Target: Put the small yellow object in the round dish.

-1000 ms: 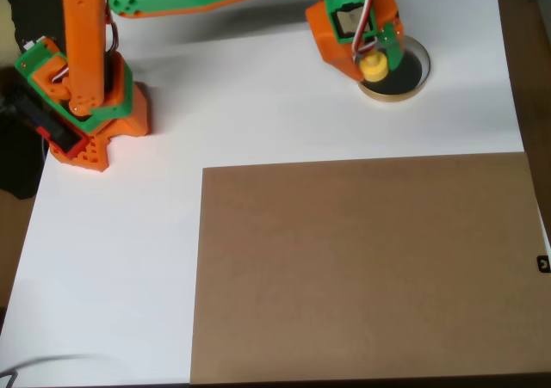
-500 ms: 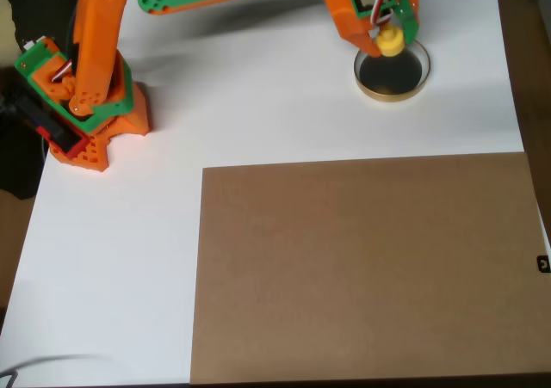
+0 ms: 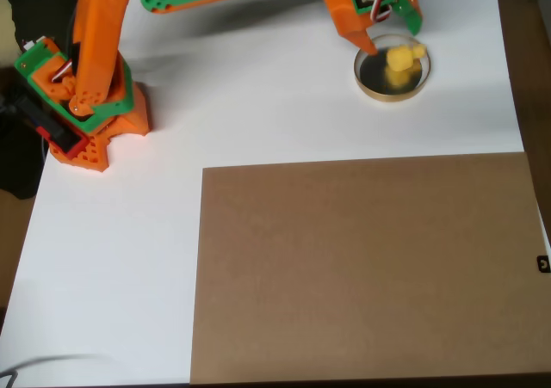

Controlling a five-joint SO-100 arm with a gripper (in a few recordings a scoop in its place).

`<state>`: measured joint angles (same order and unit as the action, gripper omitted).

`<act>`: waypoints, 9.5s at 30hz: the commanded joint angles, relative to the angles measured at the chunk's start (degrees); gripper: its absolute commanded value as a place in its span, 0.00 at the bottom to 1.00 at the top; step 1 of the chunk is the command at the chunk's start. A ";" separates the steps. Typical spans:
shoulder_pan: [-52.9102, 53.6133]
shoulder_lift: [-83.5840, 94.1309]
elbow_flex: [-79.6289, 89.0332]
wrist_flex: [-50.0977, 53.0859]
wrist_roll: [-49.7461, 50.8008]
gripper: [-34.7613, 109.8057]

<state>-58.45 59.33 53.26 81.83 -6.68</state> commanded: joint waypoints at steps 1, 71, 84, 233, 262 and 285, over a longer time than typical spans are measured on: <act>0.18 2.29 -3.43 0.88 -1.14 0.38; 86.75 96.77 89.47 -23.03 -5.89 0.41; 96.50 97.47 93.69 -27.16 2.81 0.41; 100.55 131.31 116.89 -21.36 5.19 0.24; 100.55 131.31 116.89 -21.36 5.19 0.24; 100.55 131.31 116.89 -21.36 5.19 0.24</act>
<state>41.22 188.79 170.68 61.08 -1.23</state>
